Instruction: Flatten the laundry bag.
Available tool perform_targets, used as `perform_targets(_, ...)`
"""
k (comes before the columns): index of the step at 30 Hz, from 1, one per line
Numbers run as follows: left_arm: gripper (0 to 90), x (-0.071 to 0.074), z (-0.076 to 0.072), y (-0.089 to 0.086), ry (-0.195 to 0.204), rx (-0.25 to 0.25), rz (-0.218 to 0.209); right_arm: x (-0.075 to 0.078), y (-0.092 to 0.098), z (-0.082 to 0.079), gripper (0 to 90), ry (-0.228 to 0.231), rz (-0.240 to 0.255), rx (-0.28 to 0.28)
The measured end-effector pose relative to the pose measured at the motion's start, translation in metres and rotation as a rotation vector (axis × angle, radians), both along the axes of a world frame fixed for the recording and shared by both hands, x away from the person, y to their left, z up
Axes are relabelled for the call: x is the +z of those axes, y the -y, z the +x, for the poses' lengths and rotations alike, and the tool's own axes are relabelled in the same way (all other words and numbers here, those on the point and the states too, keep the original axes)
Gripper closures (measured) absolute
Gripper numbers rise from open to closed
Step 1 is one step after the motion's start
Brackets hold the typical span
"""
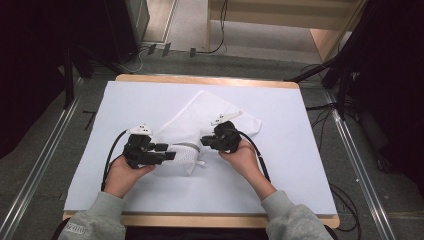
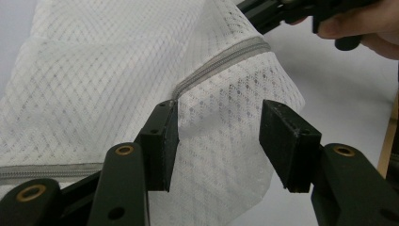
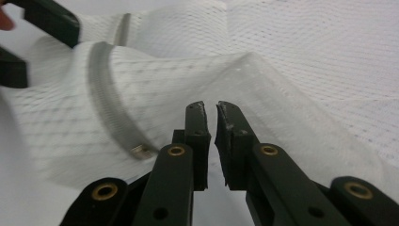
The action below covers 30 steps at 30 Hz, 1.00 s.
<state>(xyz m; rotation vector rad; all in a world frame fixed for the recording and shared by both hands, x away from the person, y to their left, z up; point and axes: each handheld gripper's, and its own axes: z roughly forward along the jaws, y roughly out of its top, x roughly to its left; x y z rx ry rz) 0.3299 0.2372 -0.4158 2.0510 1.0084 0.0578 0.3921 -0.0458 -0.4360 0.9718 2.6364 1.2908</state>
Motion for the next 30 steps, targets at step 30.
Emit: perform_targets(30, 48.0, 0.005, 0.007, -0.004, 0.022, -0.007, -0.011, -0.031, 0.0, -0.063, 61.6, -0.003, -0.052, 0.046)
